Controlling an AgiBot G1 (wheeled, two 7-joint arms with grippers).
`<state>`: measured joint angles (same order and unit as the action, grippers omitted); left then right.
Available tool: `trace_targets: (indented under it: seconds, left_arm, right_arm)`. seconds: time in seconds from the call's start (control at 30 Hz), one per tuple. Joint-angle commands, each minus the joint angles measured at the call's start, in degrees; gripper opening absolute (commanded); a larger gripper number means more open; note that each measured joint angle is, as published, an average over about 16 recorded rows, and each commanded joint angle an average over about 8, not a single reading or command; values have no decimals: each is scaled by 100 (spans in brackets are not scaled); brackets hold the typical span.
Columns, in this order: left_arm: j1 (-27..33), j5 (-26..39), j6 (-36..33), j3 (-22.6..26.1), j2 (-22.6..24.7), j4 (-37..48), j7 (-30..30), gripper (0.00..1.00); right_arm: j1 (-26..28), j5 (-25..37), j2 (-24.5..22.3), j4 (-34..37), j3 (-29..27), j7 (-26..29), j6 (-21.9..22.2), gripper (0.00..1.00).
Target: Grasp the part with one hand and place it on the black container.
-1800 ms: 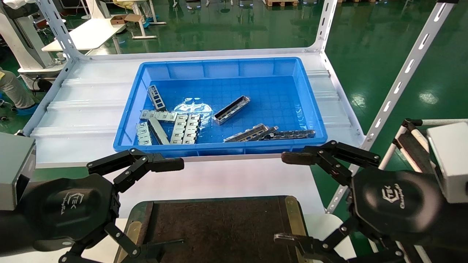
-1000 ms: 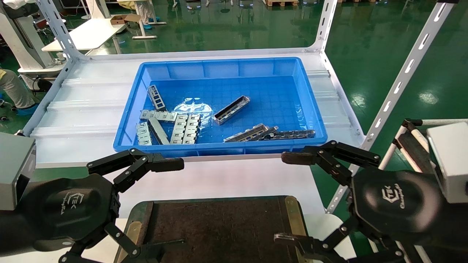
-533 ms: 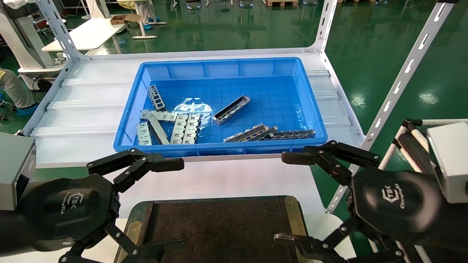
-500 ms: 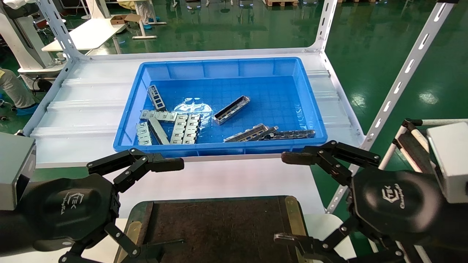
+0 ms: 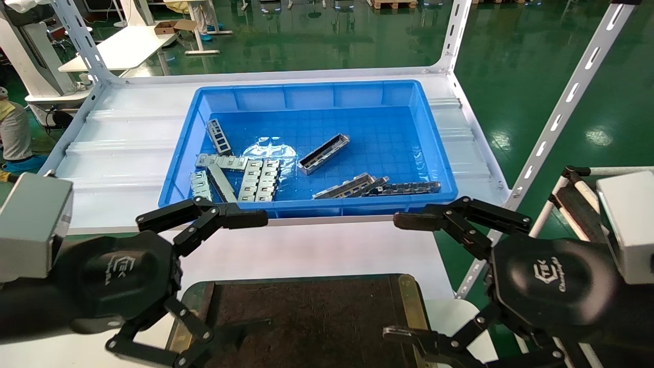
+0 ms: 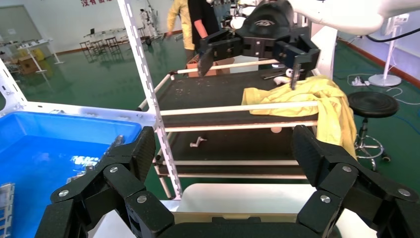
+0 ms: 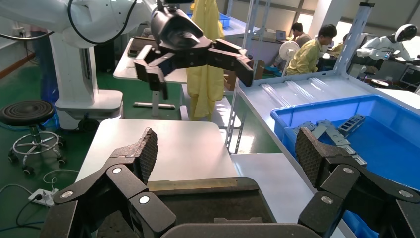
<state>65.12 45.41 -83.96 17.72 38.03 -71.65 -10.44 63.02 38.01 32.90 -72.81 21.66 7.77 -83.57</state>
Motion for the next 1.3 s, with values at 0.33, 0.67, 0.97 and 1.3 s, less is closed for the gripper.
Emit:
trace_targets:
  seconds: [0.33, 0.67, 0.97, 1.3]
  left_arm:
    - [661, 704, 328, 340, 661, 696, 123, 100]
    - [1552, 1564, 731, 753, 1558, 2171, 497, 100]
    - [2318, 2120, 1389, 976, 2469, 3877, 1098, 100]
    - [2987, 2505, 2367, 1114, 3430, 5700, 1774, 100]
  right_arm:
    - [0, 0, 0, 0, 1, 0, 0, 100]
    - [1, -1, 0, 0, 1, -1, 0, 100]
    - [1, -1, -1, 0, 2, -1, 0, 100]
    - [1, -1, -1, 0, 2, -1, 1, 100]
